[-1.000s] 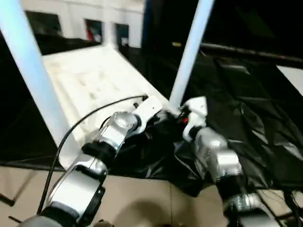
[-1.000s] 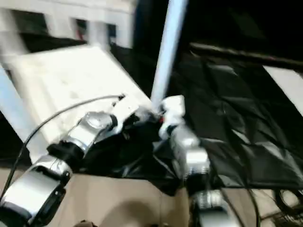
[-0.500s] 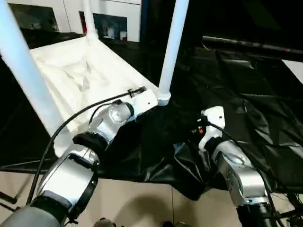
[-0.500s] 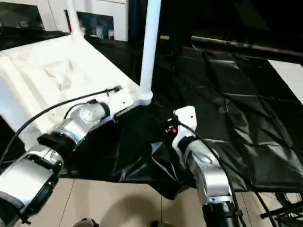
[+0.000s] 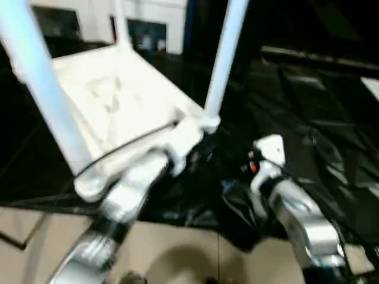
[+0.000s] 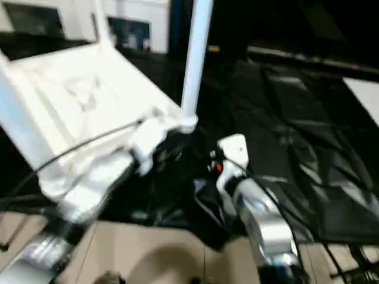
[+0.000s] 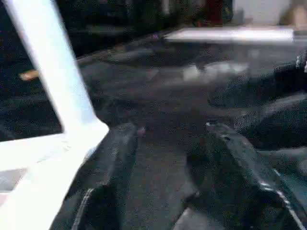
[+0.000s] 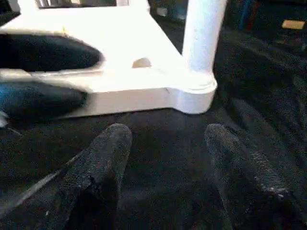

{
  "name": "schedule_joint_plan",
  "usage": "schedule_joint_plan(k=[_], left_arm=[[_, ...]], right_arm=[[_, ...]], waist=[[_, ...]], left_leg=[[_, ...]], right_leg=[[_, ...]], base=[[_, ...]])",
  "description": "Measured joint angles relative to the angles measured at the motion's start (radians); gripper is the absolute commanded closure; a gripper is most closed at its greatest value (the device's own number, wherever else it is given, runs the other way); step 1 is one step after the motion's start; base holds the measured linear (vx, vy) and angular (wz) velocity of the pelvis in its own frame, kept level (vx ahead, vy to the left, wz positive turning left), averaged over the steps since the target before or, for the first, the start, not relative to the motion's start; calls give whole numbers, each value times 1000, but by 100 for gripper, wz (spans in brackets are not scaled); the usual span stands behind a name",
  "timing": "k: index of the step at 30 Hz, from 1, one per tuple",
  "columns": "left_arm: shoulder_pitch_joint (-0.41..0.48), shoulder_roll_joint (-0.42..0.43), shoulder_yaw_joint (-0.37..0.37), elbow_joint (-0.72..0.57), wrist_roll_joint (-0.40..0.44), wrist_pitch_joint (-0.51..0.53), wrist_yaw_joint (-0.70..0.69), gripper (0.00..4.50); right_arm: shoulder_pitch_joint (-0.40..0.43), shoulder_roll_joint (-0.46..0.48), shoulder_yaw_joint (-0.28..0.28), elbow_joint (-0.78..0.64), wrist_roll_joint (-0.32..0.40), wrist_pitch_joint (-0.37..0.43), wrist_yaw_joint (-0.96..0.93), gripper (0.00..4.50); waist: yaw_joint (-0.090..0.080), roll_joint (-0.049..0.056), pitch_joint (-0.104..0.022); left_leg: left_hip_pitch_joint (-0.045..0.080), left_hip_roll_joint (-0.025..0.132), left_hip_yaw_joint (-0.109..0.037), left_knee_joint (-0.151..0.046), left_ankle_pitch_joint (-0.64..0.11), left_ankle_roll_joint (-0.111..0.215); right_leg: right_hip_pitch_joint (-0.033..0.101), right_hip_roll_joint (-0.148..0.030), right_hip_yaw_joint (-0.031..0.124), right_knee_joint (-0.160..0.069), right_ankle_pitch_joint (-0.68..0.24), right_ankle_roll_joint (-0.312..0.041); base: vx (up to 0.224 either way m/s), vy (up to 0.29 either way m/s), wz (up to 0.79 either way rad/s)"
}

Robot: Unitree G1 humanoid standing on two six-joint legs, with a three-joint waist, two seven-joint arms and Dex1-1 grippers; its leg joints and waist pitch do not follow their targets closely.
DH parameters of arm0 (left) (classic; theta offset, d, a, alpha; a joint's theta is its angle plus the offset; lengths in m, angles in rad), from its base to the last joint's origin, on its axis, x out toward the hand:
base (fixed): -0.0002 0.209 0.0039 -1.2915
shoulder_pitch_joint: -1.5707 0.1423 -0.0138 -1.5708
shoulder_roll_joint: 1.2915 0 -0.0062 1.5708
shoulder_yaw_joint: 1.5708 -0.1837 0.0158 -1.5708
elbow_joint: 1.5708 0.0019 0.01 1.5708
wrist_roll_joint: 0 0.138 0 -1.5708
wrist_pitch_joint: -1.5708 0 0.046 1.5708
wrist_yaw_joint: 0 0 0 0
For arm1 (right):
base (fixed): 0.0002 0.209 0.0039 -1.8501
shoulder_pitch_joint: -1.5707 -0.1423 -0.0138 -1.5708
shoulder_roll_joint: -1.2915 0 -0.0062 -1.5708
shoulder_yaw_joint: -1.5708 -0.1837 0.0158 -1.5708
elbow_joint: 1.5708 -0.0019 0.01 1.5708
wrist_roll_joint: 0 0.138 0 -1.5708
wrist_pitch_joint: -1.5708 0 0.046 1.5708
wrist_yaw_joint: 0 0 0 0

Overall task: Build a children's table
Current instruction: Rotate leg to tighten

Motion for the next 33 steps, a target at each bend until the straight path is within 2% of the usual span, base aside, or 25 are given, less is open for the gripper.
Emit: schedule_joint_plan(k=[3, 6, 9, 11, 13, 14, 15, 17, 18, 19, 20, 21, 22, 23, 24, 25, 26, 27, 28, 29, 30, 31, 32, 33], left_arm=[[164, -40, 89, -188, -5, 72, 89, 176], [247, -52, 166, -275, -21, 82, 164, 176], [313, -29, 185, -320, -28, 82, 194, 176], [392, -14, 176, -354, -14, 54, 195, 176], [455, -16, 160, -374, -2, 44, 191, 176], [470, -27, 160, -384, -3, 44, 191, 176], [495, -51, 168, -406, -10, 42, 194, 176], [545, -56, 192, -450, -40, 35, 196, 176], [574, -50, 215, -467, -54, 25, 197, 176], [593, -43, 234, -474, -61, 16, 197, 176], [609, -37, 243, -478, -72, 8, 196, 176], [627, -32, 257, -477, -76, -8, 200, 176], [642, -29, 266, -475, -76, -27, 206, 176], [648, -28, 271, -474, -74, -39, 212, 176], [661, -37, 272, -471, -64, -64, 221, 176], [674, -59, 270, -470, -56, -78, 226, 176], [705, -66, 277, -469, -53, -95, 233, 176], [713, -65, 296, -450, -50, -110, 240, 176], [706, -66, 312, -440, -50, -119, 248, 176], [704, -71, 328, -432, -51, -127, 262, 176], [704, -84, 353, -422, -59, -130, 282, 176], [704, -91, 363, -406, -64, -137, 292, 176], [705, -94, 367, -387, -67, -143, 303, 176], [705, -95, 371, -366, -57, -156, 322, 176]], right_arm=[[38, -2, -25, -11, -5, 16, -32, 172], [71, -2, -39, -37, -4, 26, -57, 172], [102, -4, -65, -55, -2, 26, -77, 172], [127, -1, -78, -85, 2, 26, -94, 172], [149, -1, -102, -103, 2, 26, -108, 172], [152, -1, -110, -107, 3, 26, -114, 172], [163, 1, -115, -118, 4, 26, -121, 172], [182, 14, -110, -122, 13, 26, -124, 172], [187, 17, -110, -120, 17, 25, -125, 172], [186, 20, -108, -120, 18, 25, -125, 172], [185, 20, -105, -120, 18, 23, -125, 172], [185, 21, -101, -120, 18, 22, -126, 172], [187, 21, -99, -119, 18, 22, -126, 172], [188, 18, -103, -121, 18, 19, -127, 172], [184, 12, -109, -120, 18, 18, -131, 172], [181, 8, -114, -118, 18, 18, -132, 172], [170, 7, -114, -114, 18, 18, -133, 172], [164, 20, -112, -108, 19, 15, -134, 172], [167, 25, -104, -95, 20, 15, -133, 172], [171, 26, -96, -77, 20, 15, -132, 172], [171, 23, -97, -70, 19, 14, -133, 172], [163, 18, -98, -70, 20, 10, -133, 172], [151, 18, -100, -70, 20, 2, -133, 172], [132, 18, -100, -71, 20, -8, -132, 172]], waist=[[-3, 1, 0], [-3, 2, 0], [0, 3, 0], [1, 10, -3], [6, 13, -5], [8, 18, -6], [11, 27, -9], [1, 30, -13], [-14, 34, -12], [-28, 38, -11], [-42, 40, -10], [-53, 41, -5], [-54, 29, -6], [-49, 14, -8], [-42, -6, -15], [-30, 2, -10], [-19, 18, -8], [-34, 47, -9], [-50, 54, -8], [-53, 57, -5], [-54, 49, -10], [-51, 44, -13], [-49, 36, -17], [-42, 12, -22]], left_leg=[[5, -1, 2, -1, -1, -1], [4, -1, 2, 0, -1, -1], [4, -6, 2, 1, -2, 2], [1, -10, 4, 6, -5, 8], [-9, -26, 1, 24, -21, 34], [-12, -30, -2, 39, -30, 50], [-16, -40, -2, 53, -31, 51], [-8, -59, 6, 58, -39, 70], [-6, -63, 18, 57, -41, 83], [-7, -64, 25, 56, -40, 94], [-8, -62, 38, 54, -39, 104], [-7, -61, 57, 51, -38, 113], [-3, -63, 75, 47, -38, 116], [2, -68, 95, 45, -38, 115], [5, -77, 107, 49, -39, 115], [2, -86, 64, 93, -75, 88], [-1, -97, -21, 135, -84, 81], [0, -89, -66, 134, -116, 49], [1, -74, -69, 125, -108, 54], [-3, -62, -68, 111, -98, 48], [-3, -42, -67, 98, -83, 46], [-3, -29, -63, 93, -80, 44], [-7, -24, -57, 88, -77, 40], [-13, -32, -40, 87, -74, 37]], right_leg=[[2, 1, 3, -1, -1, 2], [1, 1, 3, -3, -2, 3], [1, -2, 7, -4, -4, 7], [3, -6, 12, -8, -6, 11], [2, -26, 16, -9, -6, 20], [2, -35, 17, -9, -7, 27], [6, -42, 24, -10, -11, 36], [18, -55, 35, -25, -18, 44], [20, -55, 33, -38, -36, 46], [25, -57, 29, -41, -58, 33], [29, -59, 24, -25, -86, 0], [22, -64, -4, 39, -116, -28], [31, -56, -32, 87, -121, -36], [58, -34, -39, 100, -138, -30], [55, -18, 1, 103, -141, 6], [47, -22, 6, 100, -140, 10], [48, -26, -5, 99, -140, 9], [50, -30, -38, 95, -137, 9], [52, -7, -29, 83, -139, 1], [49, 18, -17, 92, -152, -29], [48, 43, -19, 124, -149, -46], [53, 54, -20, 137, -149, -50], [62, 50, -18, 135, -149, -50], [74, 32, 6, 102, -148, -36]], base=[[0, 0, 0], [0, 0, 0], [0, 0, 0], [0, 0, 0], [-12, 107, -3], [-17, 127, -2], [-27, 174, -2], [-14, 207, 0], [-37, 193, 2], [-60, 204, 5], [-60, 204, 5], [-72, 181, 9], [-95, 71, 4], [-95, 71, 4], [0, 0, 0], [39, 48, -21], [39, 48, -21], [30, 106, -30], [-60, 35, 19], [-60, 35, 19], [-83, -64, 33], [-59, -96, 13], [-59, -96, 13], [-71, -120, 1]])
